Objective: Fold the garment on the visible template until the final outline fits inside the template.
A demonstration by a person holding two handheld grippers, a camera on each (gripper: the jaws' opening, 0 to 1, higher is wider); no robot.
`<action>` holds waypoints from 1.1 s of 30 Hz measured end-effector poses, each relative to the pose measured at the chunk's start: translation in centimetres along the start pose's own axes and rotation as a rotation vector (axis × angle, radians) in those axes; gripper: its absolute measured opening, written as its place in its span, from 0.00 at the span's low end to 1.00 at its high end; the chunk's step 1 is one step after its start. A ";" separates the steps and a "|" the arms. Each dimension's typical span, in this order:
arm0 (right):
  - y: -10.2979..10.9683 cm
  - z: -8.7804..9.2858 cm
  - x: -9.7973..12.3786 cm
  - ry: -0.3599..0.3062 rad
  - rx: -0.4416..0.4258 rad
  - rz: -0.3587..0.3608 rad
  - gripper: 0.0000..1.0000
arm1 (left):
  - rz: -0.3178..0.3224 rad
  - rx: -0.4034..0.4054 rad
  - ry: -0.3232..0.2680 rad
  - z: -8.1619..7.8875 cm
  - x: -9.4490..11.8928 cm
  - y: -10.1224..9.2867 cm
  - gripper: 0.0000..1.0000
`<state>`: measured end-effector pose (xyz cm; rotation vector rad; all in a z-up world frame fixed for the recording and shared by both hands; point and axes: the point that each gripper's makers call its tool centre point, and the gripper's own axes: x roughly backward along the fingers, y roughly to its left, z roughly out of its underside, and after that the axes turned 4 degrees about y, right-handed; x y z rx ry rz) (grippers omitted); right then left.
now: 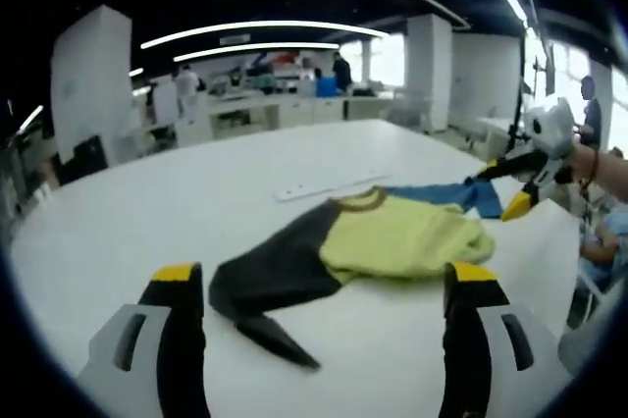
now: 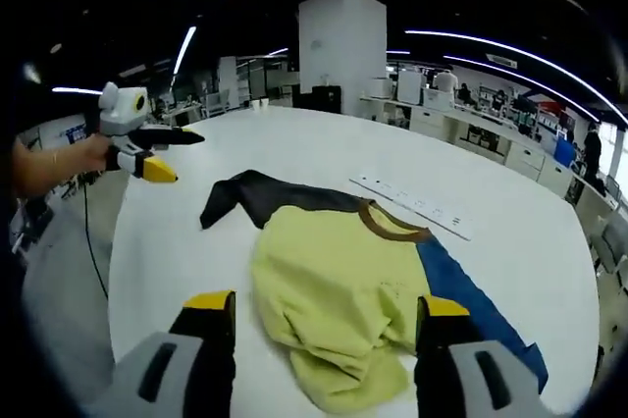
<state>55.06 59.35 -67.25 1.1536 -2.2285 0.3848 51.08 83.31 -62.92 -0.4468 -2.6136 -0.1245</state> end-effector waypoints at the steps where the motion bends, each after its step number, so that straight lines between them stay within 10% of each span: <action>1: 0.2 0.2 -0.2 0.005 0.002 -0.007 0.73 | 0.005 -0.005 0.000 0.0 0.1 -0.3 0.98; 16: 5.6 1.6 -4.6 0.051 0.083 -0.130 0.44 | 0.057 -0.044 0.028 1.8 0.5 -4.0 0.95; 33: 3.0 4.7 -8.8 0.147 0.090 -0.027 0.21 | 0.103 -0.080 0.056 2.6 1.3 -7.0 0.90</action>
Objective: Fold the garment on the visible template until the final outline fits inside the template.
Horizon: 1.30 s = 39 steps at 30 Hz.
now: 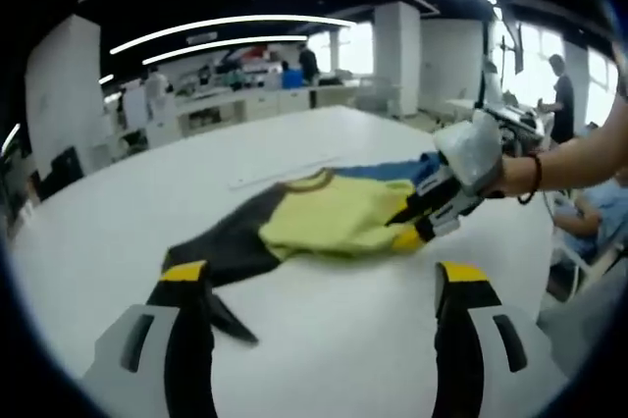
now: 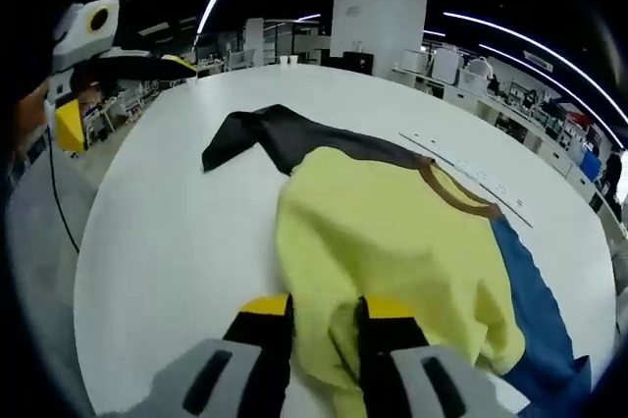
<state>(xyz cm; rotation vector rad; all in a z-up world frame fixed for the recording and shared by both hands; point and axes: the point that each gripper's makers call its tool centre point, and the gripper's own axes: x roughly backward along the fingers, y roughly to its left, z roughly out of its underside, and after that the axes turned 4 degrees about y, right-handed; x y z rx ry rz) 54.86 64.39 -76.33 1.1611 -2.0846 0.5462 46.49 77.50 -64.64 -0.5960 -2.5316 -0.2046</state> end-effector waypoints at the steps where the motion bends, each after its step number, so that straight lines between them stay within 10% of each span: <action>1: -0.1 0.0 -0.1 0.001 -0.002 0.000 0.20 | 0.002 -0.001 0.000 0.1 0.0 0.0 0.90; 21: -0.8 -0.7 0.3 -0.037 -0.114 -0.008 0.02 | 0.015 -0.007 0.037 1.8 -0.3 -0.5 0.80; 39: -4.7 -5.3 2.7 -0.199 -0.437 -0.034 0.01 | -0.002 0.002 0.041 2.0 -3.6 0.3 0.65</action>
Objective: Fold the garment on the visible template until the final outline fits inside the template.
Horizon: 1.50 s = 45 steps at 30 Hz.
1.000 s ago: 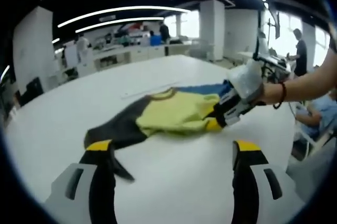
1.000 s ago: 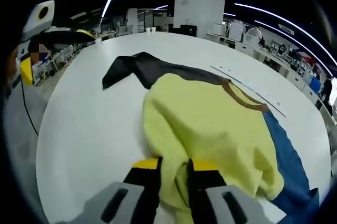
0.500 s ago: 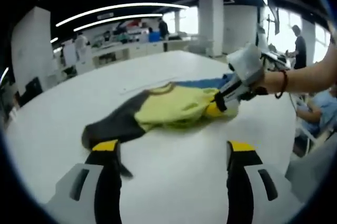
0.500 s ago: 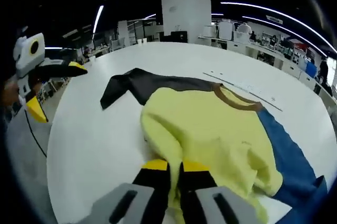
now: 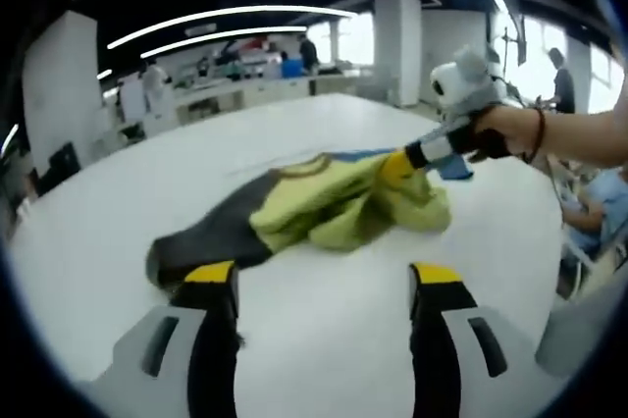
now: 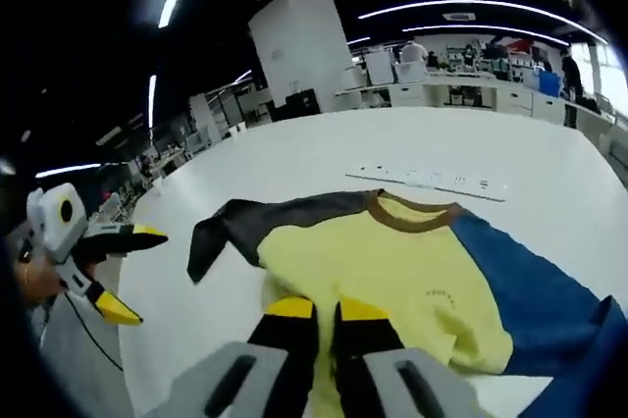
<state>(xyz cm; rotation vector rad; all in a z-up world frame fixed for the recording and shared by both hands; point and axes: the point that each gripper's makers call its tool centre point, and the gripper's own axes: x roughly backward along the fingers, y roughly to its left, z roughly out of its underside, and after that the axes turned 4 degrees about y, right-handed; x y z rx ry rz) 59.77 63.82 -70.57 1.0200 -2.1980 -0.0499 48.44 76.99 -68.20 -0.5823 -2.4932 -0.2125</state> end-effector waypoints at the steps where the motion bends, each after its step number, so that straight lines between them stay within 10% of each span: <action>1: -0.4 -0.1 -0.3 -0.003 -0.018 0.002 0.01 | 0.002 0.003 0.001 0.0 -0.2 0.0 0.64; 16: -4.1 0.7 -2.4 0.018 -0.194 0.057 0.02 | 0.068 -0.002 0.027 -0.6 -5.5 -0.9 0.53; 38: -4.9 2.8 -4.0 0.096 -0.092 0.092 0.02 | 0.122 0.061 0.078 0.6 -9.8 -2.2 0.28; 45: -4.1 0.7 -1.6 0.046 -0.055 0.063 0.21 | 0.131 0.053 0.093 0.8 -10.0 -2.2 0.23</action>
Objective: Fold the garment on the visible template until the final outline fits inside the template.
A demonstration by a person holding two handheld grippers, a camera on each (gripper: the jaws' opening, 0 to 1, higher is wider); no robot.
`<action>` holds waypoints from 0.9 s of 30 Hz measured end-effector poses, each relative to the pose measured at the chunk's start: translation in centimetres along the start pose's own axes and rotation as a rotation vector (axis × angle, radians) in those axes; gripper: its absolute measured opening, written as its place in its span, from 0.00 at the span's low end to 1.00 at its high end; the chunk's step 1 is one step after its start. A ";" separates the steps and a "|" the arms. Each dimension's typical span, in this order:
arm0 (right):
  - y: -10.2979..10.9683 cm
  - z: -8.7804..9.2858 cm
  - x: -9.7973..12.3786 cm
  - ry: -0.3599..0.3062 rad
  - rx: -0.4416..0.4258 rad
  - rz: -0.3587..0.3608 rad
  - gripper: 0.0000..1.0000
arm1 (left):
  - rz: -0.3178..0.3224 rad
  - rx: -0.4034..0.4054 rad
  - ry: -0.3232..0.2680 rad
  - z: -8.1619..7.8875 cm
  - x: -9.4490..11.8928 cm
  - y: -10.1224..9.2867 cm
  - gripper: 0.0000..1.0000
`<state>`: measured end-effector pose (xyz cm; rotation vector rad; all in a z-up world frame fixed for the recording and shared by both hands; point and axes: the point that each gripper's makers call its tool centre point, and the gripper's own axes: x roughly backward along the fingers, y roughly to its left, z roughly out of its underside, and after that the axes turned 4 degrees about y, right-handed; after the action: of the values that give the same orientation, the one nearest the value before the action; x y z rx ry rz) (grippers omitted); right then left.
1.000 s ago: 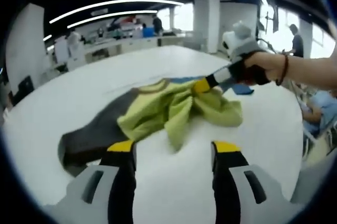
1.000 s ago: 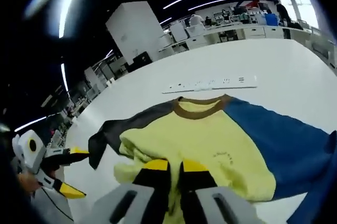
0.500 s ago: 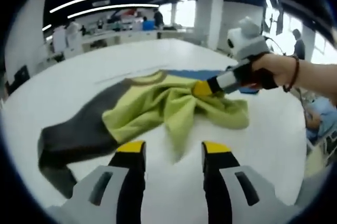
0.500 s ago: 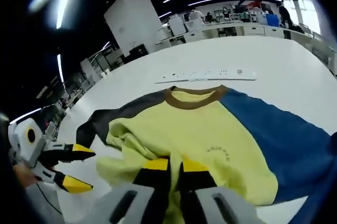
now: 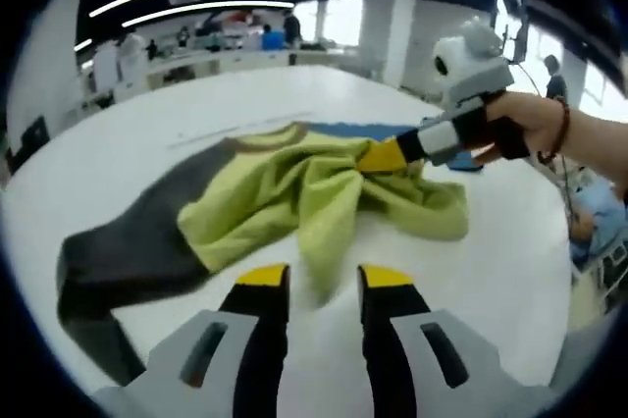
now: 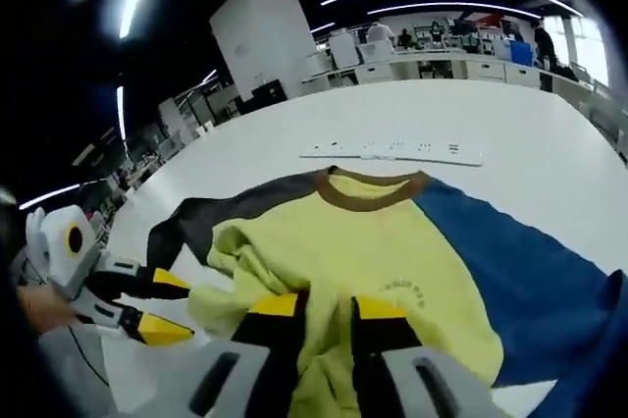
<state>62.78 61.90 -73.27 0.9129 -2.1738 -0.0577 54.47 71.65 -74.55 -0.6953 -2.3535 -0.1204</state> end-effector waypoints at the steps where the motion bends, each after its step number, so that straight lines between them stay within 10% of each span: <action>1: -0.1 -0.4 0.5 -0.011 0.005 0.004 0.24 | 0.002 0.001 0.004 0.1 -0.1 0.0 0.22; 7: -2.0 -1.4 4.2 -0.027 0.056 0.046 0.37 | 0.002 -0.003 0.025 0.6 -0.4 -0.3 0.22; 27: -5.0 8.5 7.1 0.189 0.073 0.159 0.22 | 0.018 -0.016 -0.006 0.2 -0.2 -0.3 0.15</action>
<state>56.86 51.76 -76.28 0.7506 -2.0751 0.1793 54.28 71.36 -74.82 -0.7258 -2.3534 -0.1297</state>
